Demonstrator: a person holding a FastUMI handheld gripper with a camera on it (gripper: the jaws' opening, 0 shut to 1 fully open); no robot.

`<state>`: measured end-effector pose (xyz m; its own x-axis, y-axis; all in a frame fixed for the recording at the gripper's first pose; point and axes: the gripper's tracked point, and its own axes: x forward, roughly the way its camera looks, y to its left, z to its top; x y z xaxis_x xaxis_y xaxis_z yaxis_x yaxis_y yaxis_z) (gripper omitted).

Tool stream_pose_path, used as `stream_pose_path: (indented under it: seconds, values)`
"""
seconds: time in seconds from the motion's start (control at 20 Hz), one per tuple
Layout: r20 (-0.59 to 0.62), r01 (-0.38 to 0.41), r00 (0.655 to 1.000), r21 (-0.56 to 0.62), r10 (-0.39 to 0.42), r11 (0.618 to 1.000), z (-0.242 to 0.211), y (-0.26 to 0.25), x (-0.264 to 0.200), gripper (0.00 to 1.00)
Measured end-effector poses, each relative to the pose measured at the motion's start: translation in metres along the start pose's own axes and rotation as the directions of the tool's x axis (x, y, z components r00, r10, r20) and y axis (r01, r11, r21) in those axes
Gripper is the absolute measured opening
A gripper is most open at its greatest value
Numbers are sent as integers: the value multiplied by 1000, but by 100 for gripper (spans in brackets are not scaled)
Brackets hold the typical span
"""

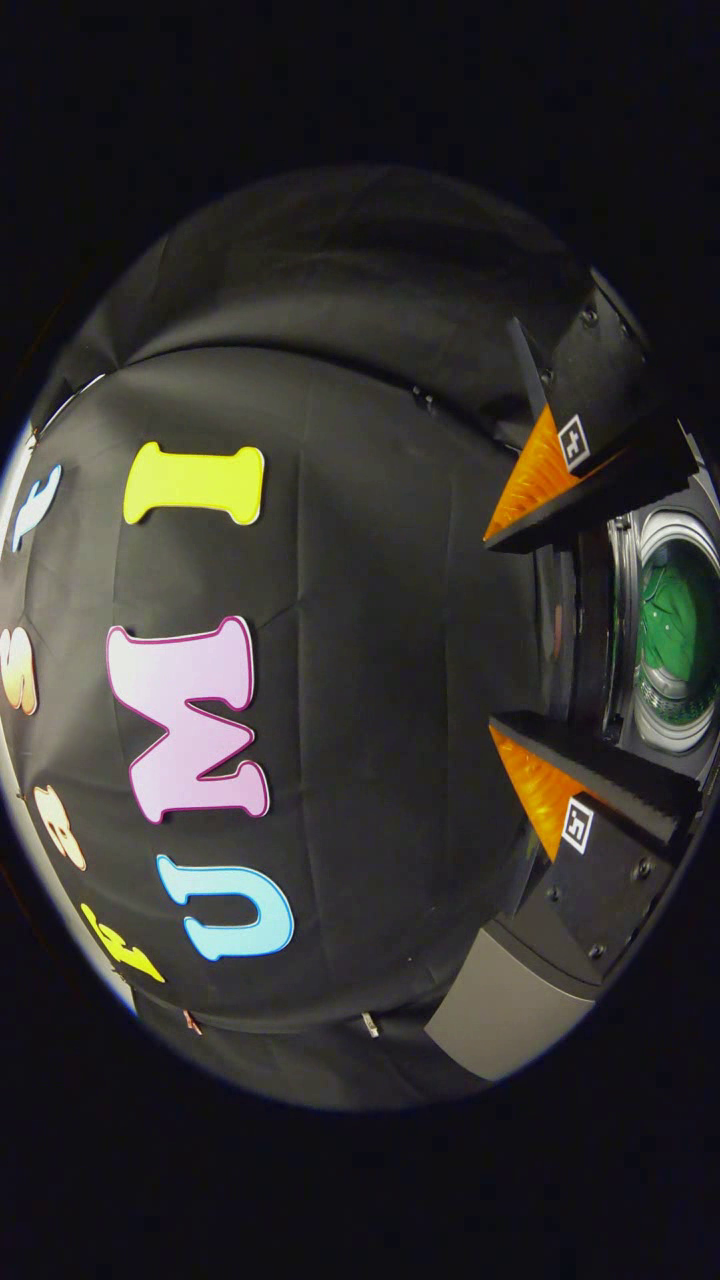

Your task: Put the clothes into the washing machine and then close the washing machine lid.

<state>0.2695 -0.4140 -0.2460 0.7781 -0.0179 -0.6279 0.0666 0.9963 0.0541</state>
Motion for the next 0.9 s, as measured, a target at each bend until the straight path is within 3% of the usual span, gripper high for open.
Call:
stream_pose_path:
  seconds: [0.25, 0.9]
  values:
    - [-2, 38, 999, -11, -38, 999, -17, 5, -41, 100]
    - [-64, 77, 995, -8, -77, 997, -58, 6, -88, 100]
